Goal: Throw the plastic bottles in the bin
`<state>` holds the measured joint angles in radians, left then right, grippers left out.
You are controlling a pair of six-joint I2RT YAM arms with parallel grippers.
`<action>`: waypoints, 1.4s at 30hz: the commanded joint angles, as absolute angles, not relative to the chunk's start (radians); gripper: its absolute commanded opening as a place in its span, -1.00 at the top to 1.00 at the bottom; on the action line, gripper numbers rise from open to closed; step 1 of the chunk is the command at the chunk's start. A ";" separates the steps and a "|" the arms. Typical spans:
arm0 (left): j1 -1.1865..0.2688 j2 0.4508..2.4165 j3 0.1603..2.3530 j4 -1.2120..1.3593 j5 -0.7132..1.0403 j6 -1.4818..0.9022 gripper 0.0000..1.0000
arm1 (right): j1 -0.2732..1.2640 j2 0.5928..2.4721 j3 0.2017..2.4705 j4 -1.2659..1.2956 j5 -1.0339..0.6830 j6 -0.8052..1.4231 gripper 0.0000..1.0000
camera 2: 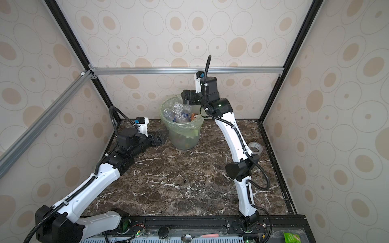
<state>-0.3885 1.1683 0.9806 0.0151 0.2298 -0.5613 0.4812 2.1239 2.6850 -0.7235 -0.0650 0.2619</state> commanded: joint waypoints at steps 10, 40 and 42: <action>-0.376 1.112 0.978 0.011 0.182 -0.534 -0.98 | 0.481 1.948 2.587 -0.750 0.037 0.166 -0.99; -0.202 1.167 0.446 0.643 -0.641 -0.064 -0.98 | 0.094 1.203 0.539 0.219 0.552 0.109 -0.99; -0.180 1.199 0.424 0.683 -0.609 -0.086 -0.97 | 0.094 1.220 0.500 0.296 0.550 0.092 -0.99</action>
